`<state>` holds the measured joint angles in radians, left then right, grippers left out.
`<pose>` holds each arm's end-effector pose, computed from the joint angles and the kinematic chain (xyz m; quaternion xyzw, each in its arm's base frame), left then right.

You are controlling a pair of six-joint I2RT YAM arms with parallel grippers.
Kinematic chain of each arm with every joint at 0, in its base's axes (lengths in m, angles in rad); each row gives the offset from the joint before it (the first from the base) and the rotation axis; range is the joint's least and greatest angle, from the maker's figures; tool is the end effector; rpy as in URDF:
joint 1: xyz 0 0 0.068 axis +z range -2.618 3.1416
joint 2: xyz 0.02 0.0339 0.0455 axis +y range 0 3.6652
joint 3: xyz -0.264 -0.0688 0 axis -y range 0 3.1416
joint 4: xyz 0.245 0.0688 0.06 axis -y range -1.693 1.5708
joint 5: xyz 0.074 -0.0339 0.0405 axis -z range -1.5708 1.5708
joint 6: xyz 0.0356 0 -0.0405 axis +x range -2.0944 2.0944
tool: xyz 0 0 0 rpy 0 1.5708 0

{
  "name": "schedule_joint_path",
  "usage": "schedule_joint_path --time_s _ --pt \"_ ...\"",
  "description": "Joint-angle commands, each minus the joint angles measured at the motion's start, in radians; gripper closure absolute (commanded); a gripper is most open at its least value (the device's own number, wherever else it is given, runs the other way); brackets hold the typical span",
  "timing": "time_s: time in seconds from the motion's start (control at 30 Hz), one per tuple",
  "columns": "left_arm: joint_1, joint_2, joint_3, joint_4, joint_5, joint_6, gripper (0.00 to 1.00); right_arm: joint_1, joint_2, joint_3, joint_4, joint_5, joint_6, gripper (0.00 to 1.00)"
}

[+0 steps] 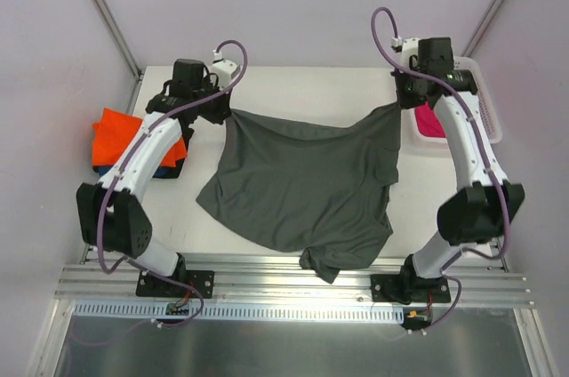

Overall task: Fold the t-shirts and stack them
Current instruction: Flatten the tshirt out, then fold the tshirt

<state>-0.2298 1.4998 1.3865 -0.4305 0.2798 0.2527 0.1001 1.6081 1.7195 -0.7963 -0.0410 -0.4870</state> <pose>0.3328 -0.0880 0.3528 0.2726 0.8212 -0.1159 0.4878 0.3496 0.0366 0.3949 -0.2698 0.8621 -0.0642 0.4241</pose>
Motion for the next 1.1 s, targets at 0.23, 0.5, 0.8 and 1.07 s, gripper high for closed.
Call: schedule_joint_path --time_s 0.23,0.5,0.8,1.07 --pt "0.092 0.375 0.284 0.121 -0.057 0.023 1.0 0.041 0.518 0.548 0.095 0.124 -0.116 0.99" --pt "0.118 0.563 0.423 0.171 -0.143 0.08 1.0 0.089 0.674 0.601 0.235 0.197 -0.168 0.99" --pt "0.145 0.669 0.494 0.208 -0.191 0.118 1.0 0.101 0.786 0.654 0.428 0.243 -0.255 0.99" --pt "0.167 0.737 0.528 0.228 -0.225 0.138 1.0 0.079 0.797 0.634 0.49 0.267 -0.24 0.99"
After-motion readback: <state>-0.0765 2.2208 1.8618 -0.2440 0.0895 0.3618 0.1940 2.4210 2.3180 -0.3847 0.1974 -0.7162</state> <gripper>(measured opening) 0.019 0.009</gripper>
